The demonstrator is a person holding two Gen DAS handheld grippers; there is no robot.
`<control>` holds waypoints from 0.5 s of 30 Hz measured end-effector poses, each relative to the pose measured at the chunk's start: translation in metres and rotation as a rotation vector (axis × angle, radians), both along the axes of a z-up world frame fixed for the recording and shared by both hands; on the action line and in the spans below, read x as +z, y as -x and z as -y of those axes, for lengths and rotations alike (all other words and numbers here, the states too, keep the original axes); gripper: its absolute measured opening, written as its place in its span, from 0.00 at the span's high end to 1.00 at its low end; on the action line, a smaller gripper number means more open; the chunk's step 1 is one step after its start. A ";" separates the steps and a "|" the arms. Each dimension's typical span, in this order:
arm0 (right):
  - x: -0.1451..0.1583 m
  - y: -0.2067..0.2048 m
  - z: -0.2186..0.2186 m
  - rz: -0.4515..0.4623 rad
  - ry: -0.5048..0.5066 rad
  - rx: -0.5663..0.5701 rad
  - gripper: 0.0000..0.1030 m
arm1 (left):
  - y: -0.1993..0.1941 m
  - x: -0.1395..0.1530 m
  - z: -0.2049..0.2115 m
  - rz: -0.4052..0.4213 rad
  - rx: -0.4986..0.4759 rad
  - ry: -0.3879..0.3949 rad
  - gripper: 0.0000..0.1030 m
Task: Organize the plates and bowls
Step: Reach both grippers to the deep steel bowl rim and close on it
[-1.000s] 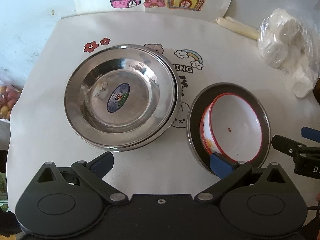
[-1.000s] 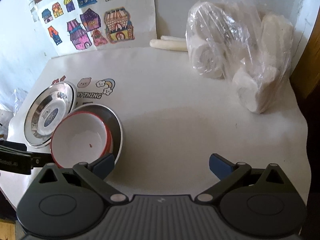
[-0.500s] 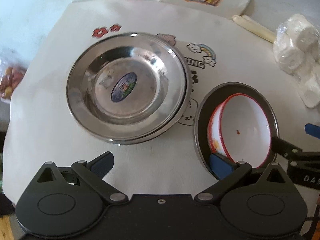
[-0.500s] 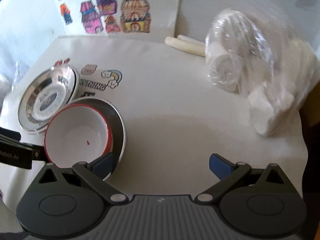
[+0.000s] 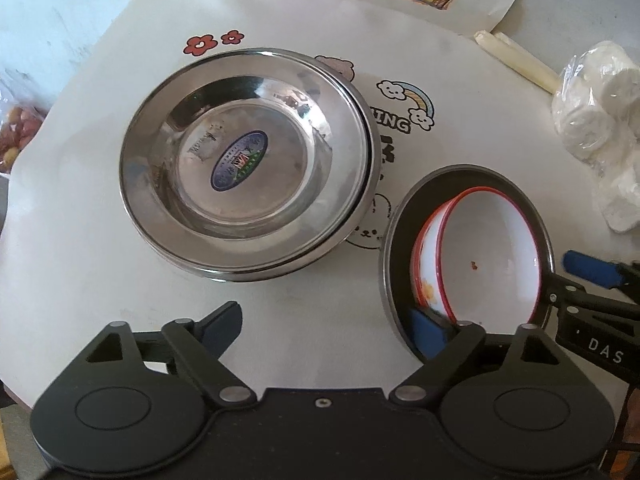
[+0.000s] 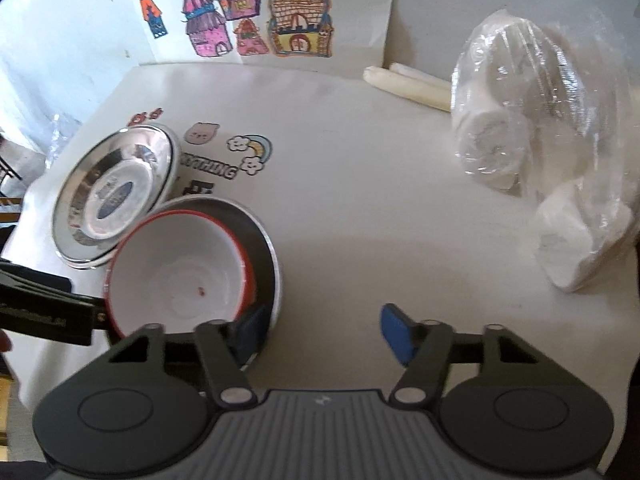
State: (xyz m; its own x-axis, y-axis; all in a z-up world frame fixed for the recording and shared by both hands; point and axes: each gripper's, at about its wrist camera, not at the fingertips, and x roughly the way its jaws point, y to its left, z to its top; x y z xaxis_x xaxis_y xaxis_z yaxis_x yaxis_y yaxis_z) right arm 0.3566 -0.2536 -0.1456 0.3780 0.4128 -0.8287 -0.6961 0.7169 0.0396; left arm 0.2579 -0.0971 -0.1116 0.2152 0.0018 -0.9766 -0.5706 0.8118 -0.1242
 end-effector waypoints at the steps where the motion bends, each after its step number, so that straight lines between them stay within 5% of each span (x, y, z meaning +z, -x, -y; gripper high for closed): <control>1: 0.000 0.000 0.000 -0.007 -0.005 0.004 0.47 | 0.000 0.000 0.000 0.004 0.002 0.007 0.18; 15: -0.008 -0.010 0.005 -0.135 -0.120 -0.002 0.85 | 0.000 0.000 -0.001 0.080 0.024 0.122 0.60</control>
